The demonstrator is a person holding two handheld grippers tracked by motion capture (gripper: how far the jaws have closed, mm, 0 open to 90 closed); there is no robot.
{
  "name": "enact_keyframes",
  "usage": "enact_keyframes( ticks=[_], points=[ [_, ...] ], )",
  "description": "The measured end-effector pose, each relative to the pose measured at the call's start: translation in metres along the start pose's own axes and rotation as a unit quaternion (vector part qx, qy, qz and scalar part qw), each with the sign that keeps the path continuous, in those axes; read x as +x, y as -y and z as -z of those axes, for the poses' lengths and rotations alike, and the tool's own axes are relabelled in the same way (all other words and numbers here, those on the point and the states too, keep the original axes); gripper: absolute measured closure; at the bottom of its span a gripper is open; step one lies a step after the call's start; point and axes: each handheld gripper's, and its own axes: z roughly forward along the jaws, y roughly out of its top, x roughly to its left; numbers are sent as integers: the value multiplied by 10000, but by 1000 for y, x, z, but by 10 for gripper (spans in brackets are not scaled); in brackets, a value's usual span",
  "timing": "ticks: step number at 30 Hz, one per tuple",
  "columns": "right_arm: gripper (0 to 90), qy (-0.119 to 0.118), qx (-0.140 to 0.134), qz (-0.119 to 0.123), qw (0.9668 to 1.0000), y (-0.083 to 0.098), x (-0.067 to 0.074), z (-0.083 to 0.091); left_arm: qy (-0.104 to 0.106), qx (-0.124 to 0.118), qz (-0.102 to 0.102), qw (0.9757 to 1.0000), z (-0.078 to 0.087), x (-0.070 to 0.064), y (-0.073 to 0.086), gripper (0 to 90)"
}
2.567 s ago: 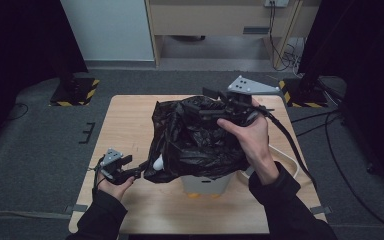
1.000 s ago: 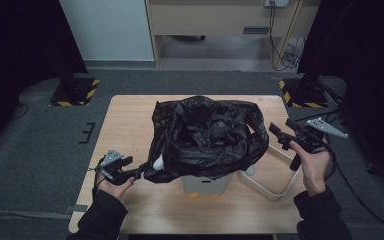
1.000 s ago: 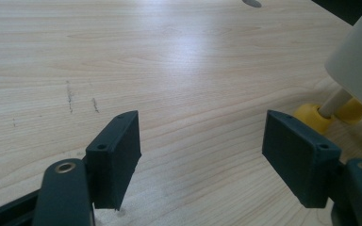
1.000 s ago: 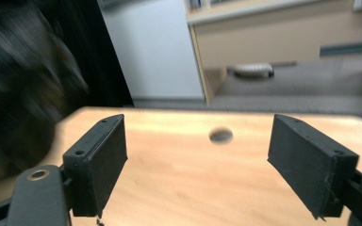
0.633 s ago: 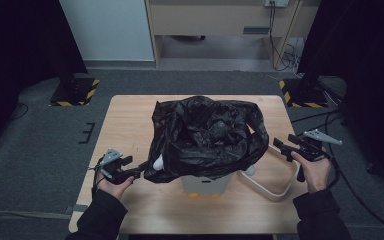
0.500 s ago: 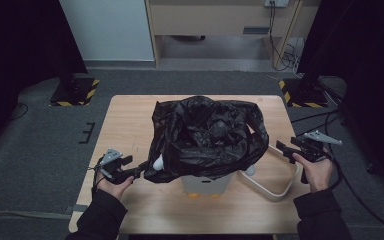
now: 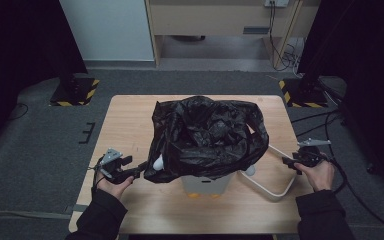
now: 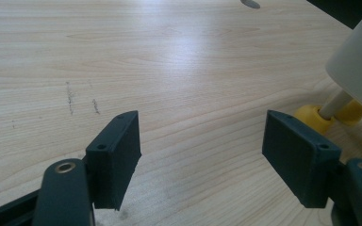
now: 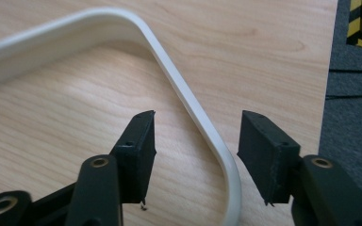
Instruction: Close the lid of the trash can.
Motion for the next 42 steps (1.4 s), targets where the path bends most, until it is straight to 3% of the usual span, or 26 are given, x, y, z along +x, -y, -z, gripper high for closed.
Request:
enact_keyframes(
  ticks=[5,7,13,17,21,29,34,36,42],
  points=[
    [576,176,317,209,9991,1,-6,-3,-8,41,-38,10000,-2,0,0,280],
    [624,138,486,206,9985,3,-8,-5,-1,43,-61,10000,-2,0,0,279],
    [724,2,699,200,9974,5,-11,-8,17,80,-66,9999,-3,0,0,280],
    [798,72,760,235,9968,3,-12,-8,17,78,-87,9999,-3,-1,0,280],
    [805,150,810,149,9965,2,-12,-7,27,82,-93,9999,-3,-1,0,279],
    [801,100,527,-79,9985,-4,-9,-2,28,85,-91,9999,-4,-1,0,279],
    [798,64,147,-368,9992,-8,-8,3,29,78,-92,9999,-3,-1,0,279],
    [795,73,-56,-506,9987,-9,-9,6,27,79,-91,9999,-4,-1,0,280],
    [794,101,-694,-964,9929,-12,-11,14,25,76,-86,9999,-4,-1,-1,280]
  ],
)
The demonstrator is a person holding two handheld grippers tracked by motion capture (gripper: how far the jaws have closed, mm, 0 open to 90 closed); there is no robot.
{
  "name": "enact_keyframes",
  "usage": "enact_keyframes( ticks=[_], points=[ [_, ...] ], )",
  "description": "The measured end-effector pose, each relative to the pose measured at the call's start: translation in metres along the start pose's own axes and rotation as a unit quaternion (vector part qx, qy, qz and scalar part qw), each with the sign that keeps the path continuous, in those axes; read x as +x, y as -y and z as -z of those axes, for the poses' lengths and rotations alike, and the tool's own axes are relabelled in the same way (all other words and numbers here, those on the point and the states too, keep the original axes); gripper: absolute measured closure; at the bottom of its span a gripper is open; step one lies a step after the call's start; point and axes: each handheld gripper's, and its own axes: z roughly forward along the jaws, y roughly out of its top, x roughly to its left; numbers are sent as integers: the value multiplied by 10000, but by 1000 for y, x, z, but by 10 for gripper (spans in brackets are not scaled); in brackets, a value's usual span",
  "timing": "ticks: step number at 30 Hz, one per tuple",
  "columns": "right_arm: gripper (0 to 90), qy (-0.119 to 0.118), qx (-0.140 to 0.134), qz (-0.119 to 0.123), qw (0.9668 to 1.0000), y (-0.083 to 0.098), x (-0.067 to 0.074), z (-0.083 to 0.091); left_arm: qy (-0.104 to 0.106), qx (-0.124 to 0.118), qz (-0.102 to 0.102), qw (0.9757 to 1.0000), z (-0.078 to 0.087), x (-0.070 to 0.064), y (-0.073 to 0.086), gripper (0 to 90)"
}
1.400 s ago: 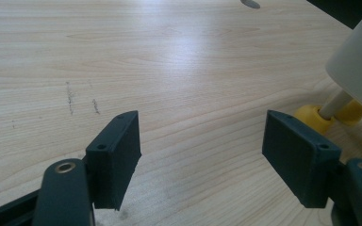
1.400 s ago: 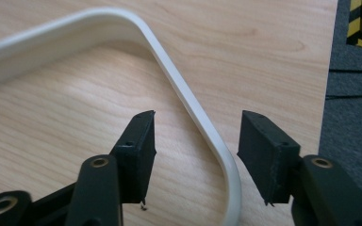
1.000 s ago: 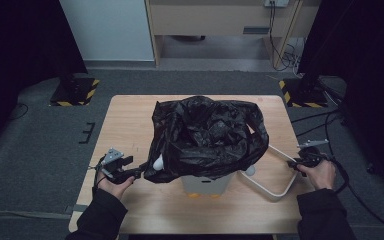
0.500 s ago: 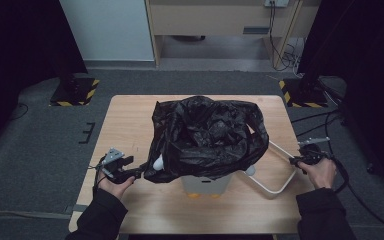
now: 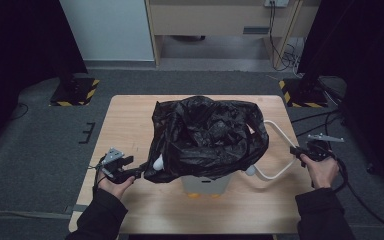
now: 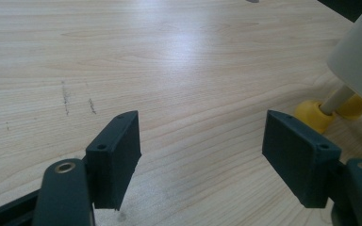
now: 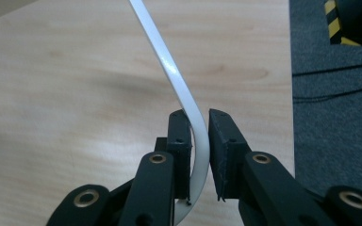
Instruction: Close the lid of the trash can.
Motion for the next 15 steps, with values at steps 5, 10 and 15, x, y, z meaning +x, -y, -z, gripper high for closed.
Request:
enact_keyframes(
  ticks=[5,10,15],
  points=[
    [794,-51,-571,-342,9978,-4,1,7,6,17,-7,10000,0,0,0,279],
    [796,-107,-1042,-609,9926,-8,4,12,5,7,-8,10000,0,0,0,280],
    [795,-79,-1487,-777,9858,-12,8,18,8,27,-10,10000,-1,0,0,280]
  ],
)
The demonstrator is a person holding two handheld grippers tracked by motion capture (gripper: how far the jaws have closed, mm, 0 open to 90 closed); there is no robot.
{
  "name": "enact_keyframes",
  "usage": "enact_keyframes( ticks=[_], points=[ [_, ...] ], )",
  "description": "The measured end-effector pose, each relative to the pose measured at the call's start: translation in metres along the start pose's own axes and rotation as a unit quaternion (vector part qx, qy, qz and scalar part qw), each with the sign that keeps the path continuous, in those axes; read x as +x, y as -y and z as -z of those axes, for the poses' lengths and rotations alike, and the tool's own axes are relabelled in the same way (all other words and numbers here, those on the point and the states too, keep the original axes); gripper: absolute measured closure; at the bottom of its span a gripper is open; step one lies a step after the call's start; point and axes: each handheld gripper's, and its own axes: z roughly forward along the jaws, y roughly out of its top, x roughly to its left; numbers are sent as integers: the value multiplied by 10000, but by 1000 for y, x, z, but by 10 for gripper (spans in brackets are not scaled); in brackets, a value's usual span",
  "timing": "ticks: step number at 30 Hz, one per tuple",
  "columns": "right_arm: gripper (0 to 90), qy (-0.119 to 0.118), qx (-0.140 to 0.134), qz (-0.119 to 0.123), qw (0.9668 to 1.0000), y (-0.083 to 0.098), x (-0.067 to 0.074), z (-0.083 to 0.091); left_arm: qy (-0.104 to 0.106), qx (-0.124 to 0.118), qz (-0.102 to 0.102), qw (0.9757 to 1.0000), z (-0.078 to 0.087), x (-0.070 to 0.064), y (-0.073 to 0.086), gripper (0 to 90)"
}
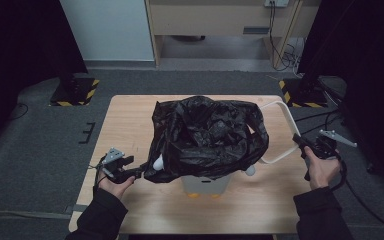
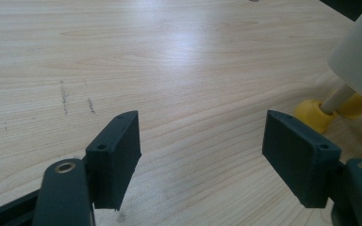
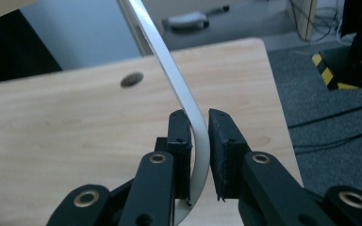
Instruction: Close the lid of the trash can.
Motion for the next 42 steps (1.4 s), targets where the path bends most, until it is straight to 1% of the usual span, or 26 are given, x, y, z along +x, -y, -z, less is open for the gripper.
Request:
enact_keyframes(
  ticks=[2,5,8,10,12,15,21,24,25,26,28,31,33,38,40,42],
  points=[
    [796,20,-188,-51,9998,-2,2,2,0,-7,2,10000,0,0,0,279],
    [798,47,-482,-53,9988,-7,6,4,1,-11,-1,10000,0,0,0,280],
    [800,0,-736,-166,9971,-12,9,7,5,21,-4,10000,-1,0,0,279],
    [800,-115,-829,-240,9962,-15,12,6,7,34,-19,10000,-2,0,0,280],
    [800,-179,-966,-223,9949,-19,15,7,7,26,-26,10000,-1,-1,0,280],
    [801,-210,-1156,-242,9928,-27,19,8,-14,35,-23,10000,-1,0,0,279],
    [801,-247,-1357,-240,9901,-42,24,7,-44,33,-7,10000,-1,1,0,280],
    [802,-254,-1581,-342,9865,-56,25,8,-48,32,-12,10000,0,0,1,279],
    [803,-269,-1688,-392,9845,-62,25,9,-47,25,-10,10000,0,0,1,279],
    [804,-272,-1735,-395,9837,-66,26,10,-45,22,-10,10000,0,0,1,279],
    [804,-312,-1905,-384,9804,-76,30,14,-53,29,-11,10000,0,0,1,279],
    [804,-399,-2020,-379,9778,-87,35,17,-48,31,-19,10000,0,0,0,280],
    [804,-470,-2121,-372,9754,-93,40,18,-46,21,-18,10000,0,0,0,279],
    [803,-780,-2312,-420,9689,-105,51,21,-55,17,-12,10000,0,1,0,280],
    [802,-915,-2411,-378,9654,-112,57,24,-51,5,-9,10000,1,1,0,280],
    [802,-1027,-2472,-344,9629,-119,61,27,-48,9,-15,10000,1,1,0,280]
  ],
)
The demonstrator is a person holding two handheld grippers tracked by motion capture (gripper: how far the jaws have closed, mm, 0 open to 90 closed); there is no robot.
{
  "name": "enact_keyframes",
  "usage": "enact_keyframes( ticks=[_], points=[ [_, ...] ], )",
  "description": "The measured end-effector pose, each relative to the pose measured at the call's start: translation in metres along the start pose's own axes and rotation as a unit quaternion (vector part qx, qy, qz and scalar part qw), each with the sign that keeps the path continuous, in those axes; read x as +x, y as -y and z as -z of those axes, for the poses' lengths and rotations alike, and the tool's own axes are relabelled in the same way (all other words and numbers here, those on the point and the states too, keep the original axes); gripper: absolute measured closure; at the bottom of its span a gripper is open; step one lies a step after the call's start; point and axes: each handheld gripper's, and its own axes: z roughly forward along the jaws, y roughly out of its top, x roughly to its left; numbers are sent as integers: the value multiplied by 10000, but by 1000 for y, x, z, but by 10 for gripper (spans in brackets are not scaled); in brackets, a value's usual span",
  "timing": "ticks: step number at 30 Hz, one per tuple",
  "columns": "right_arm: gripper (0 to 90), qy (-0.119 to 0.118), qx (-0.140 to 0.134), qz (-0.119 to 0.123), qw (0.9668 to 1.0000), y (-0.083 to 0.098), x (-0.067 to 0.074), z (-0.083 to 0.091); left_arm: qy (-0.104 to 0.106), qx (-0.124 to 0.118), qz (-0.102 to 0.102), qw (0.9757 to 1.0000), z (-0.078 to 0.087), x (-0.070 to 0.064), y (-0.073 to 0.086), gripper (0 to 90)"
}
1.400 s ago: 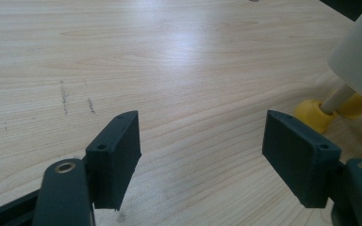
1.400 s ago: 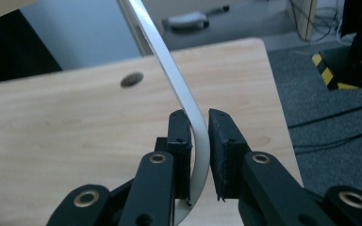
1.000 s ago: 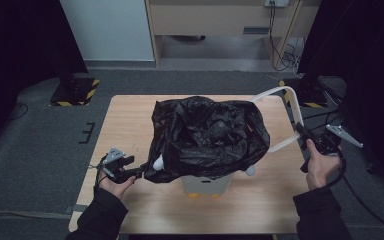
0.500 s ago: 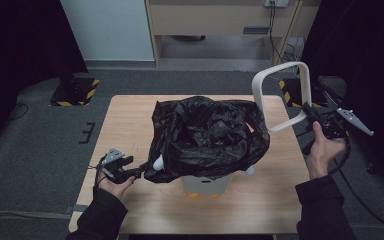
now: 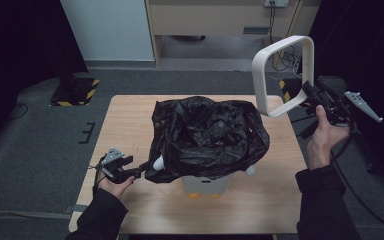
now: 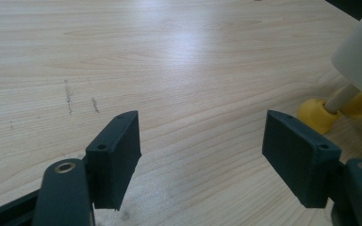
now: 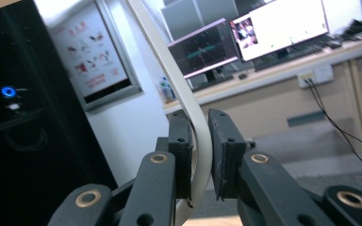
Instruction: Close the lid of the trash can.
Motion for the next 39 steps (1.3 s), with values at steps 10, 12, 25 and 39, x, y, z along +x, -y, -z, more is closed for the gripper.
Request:
enact_keyframes(
  ticks=[10,12,25,39],
  points=[
    [799,-1144,247,15,9931,-24,31,-4,-13,-23,18,10000,1,0,0,279],
    [798,-1421,386,36,9891,-25,38,-5,-11,-24,19,10000,1,0,0,279],
    [792,-2892,1610,296,9432,-15,91,-17,-19,-48,32,10000,2,1,-1,279],
    [792,-2881,2540,707,9206,5,121,-35,-9,-71,37,10000,2,1,-1,279]
  ],
)
